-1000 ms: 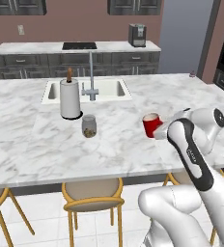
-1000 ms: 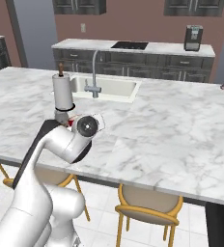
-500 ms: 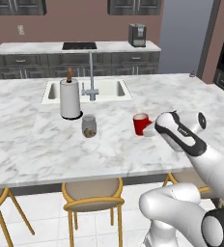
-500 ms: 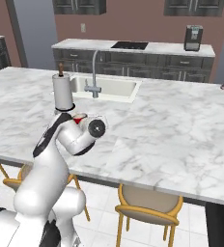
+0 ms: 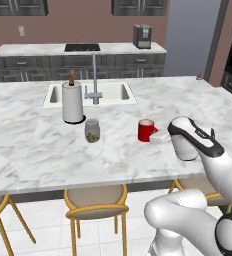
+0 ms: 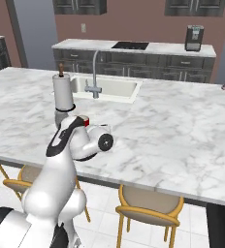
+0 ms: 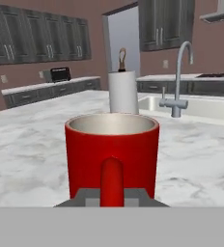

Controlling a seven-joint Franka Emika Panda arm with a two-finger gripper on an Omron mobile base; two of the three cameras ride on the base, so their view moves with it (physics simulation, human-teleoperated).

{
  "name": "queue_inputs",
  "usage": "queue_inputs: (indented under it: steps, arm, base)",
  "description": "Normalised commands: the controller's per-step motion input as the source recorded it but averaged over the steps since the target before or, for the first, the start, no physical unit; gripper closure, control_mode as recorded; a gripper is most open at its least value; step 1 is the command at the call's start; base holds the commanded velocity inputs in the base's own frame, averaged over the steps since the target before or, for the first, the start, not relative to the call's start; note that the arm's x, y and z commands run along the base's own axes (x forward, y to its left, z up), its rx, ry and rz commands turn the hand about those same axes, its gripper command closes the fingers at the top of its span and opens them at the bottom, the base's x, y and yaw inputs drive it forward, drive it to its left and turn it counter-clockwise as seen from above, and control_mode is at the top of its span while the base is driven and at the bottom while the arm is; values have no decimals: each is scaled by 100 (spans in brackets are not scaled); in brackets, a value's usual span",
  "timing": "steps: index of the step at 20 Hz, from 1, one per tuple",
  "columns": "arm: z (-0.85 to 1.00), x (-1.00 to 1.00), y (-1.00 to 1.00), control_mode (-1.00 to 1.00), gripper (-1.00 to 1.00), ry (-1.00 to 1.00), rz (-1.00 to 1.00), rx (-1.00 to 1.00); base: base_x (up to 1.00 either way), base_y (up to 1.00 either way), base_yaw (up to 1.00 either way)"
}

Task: Open the cabinet directly in front. Then move the liquor and the mug to the dining counter with the jar on it.

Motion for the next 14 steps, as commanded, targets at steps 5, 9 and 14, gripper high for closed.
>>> queue_inputs:
  steps: [5, 9, 14]
  arm:
    - [0, 39, 21, -100, 100, 4, -2, -1]
    - [-11, 69, 42, -100, 100, 14, -3, -3]
    - [-23, 65, 42, -100, 100, 12, 0, -4]
  base:
    - [0, 0, 0]
    - [0, 0, 0]
    - [0, 0, 0]
